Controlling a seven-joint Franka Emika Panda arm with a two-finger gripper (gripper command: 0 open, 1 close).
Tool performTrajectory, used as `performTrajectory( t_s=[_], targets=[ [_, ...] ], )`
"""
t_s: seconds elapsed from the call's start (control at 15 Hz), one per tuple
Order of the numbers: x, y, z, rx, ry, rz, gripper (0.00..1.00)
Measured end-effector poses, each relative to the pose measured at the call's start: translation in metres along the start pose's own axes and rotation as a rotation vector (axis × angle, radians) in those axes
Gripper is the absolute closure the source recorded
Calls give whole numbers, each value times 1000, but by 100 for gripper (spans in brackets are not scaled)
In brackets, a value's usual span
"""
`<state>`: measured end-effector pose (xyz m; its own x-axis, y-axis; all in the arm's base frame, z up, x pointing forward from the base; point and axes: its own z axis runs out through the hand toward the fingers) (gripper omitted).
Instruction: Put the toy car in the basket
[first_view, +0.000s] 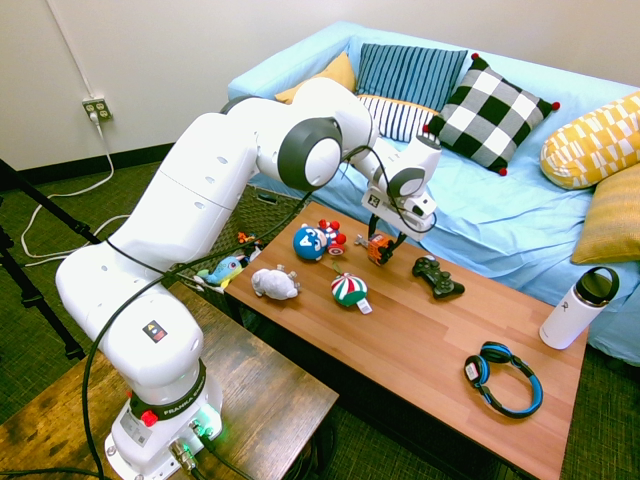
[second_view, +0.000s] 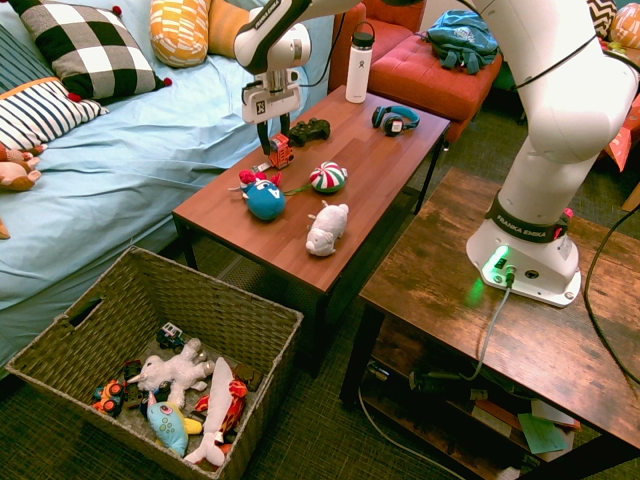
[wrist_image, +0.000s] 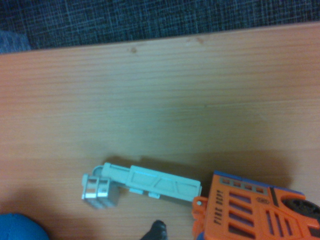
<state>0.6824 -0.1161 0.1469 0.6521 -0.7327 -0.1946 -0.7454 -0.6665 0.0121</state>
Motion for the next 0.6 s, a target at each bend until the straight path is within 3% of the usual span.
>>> performTrajectory(
  t_s=[0.33, 0.47, 0.6],
  targets=[
    [-61, 1, -96, 62, 32, -75, 100],
    [-125, -27, -112, 38, 52, -158, 100],
    [-212, -64, -100, -6, 86, -223, 100]
  ],
)
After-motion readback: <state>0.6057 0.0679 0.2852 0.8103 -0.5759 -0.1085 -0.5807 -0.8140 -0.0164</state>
